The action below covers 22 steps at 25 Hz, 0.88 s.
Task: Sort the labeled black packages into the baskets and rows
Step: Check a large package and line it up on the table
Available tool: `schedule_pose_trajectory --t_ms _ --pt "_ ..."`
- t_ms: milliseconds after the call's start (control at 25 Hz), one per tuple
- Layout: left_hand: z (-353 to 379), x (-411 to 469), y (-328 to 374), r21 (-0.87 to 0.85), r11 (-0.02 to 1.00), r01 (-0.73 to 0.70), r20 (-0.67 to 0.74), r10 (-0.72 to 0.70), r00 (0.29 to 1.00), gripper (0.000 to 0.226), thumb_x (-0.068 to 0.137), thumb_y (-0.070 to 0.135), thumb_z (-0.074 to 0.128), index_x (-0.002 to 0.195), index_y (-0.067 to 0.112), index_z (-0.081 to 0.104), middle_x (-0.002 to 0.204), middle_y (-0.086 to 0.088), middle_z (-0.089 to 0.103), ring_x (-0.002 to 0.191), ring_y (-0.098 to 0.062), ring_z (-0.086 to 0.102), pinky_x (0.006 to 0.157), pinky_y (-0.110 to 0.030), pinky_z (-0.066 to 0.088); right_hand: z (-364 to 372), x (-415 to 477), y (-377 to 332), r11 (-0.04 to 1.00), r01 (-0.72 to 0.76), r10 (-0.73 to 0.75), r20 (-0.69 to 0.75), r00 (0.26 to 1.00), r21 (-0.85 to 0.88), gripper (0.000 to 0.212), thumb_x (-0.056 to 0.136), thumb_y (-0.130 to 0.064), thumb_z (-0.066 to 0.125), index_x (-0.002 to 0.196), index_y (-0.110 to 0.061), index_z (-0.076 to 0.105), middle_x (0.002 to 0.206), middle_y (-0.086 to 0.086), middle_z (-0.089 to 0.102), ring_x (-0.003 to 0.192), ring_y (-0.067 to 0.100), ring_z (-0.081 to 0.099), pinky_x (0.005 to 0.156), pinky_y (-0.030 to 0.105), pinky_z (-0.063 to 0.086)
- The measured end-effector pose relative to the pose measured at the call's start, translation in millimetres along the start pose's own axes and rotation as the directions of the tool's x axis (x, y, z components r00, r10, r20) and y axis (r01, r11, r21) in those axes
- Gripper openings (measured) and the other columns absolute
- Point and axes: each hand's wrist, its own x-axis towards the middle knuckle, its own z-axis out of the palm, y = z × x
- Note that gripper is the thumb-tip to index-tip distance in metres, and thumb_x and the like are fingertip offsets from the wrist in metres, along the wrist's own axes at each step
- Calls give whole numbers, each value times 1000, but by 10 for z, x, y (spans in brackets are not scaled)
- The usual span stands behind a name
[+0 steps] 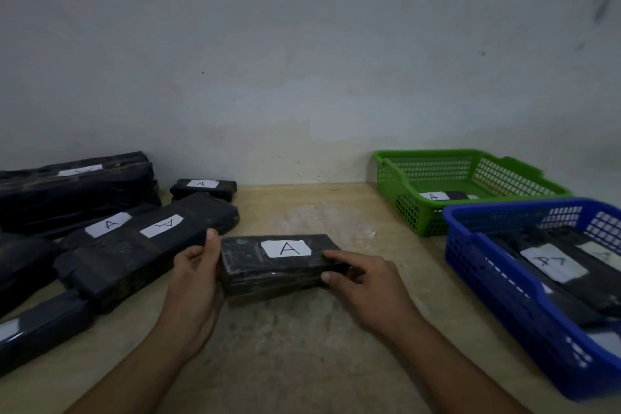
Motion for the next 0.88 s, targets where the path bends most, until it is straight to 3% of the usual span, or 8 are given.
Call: schedule_pose_trajectory --t_ms 120,240,320,440,560,760,880 --pt "164 97 -94 222 972 -72 100 50 994 42 83 48 57 110 16 59 113 -11 67 100 -25 66 93 -46 51 -42 140 121 999 -22 17 -132 991 -36 30 80 -23 79 110 -26 75 70 -28 55 67 -11 57 65 -1 37" --pt "401 269 -229 498 836 -231 111 203 973 20 92 38 57 111 31 62 125 0 54 112 -17 57 99 -38 45 -91 365 291 995 -77 60 -243 968 -63 26 83 -21 75 110 -21 75 86 -16 68 69 -11 54 68 -1 37" --pt "586 372 -273 501 821 -273 163 220 962 24 92 30 61 116 29 59 120 7 54 116 -14 54 99 -35 44 -101 532 416 986 -140 106 -307 946 -91 21 87 -20 72 108 -18 75 99 -3 74 75 -4 56 73 9 40" --pt "778 580 -354 564 747 -351 237 261 936 33 90 22 64 121 23 54 116 7 57 111 -11 54 92 -26 42 -64 787 560 968 -197 137 -334 933 -155 20 89 -23 68 108 -18 75 104 -1 74 91 11 64 81 22 47" --pt "859 854 -490 621 690 -372 245 280 928 36 89 22 65 121 22 51 117 4 57 111 -14 55 91 -25 42 -47 1066 676 960 -254 193 -381 904 -116 22 90 -23 68 110 -17 74 107 4 74 95 17 66 86 26 51" --pt "1048 1153 -676 675 579 -457 373 266 889 39 89 24 63 125 17 49 117 5 54 113 -12 52 94 -20 36 -33 1481 832 939 -334 284 -358 889 -86 37 89 -20 68 125 -11 63 121 13 67 111 27 62 97 33 49" --pt "1161 1296 -715 722 482 -496 376 329 866 40 87 27 64 123 17 48 120 3 47 108 -12 50 89 -20 36 13 1528 823 942 -309 241 -375 895 -130 43 88 -17 67 129 -10 56 128 12 60 118 28 57 97 32 44"
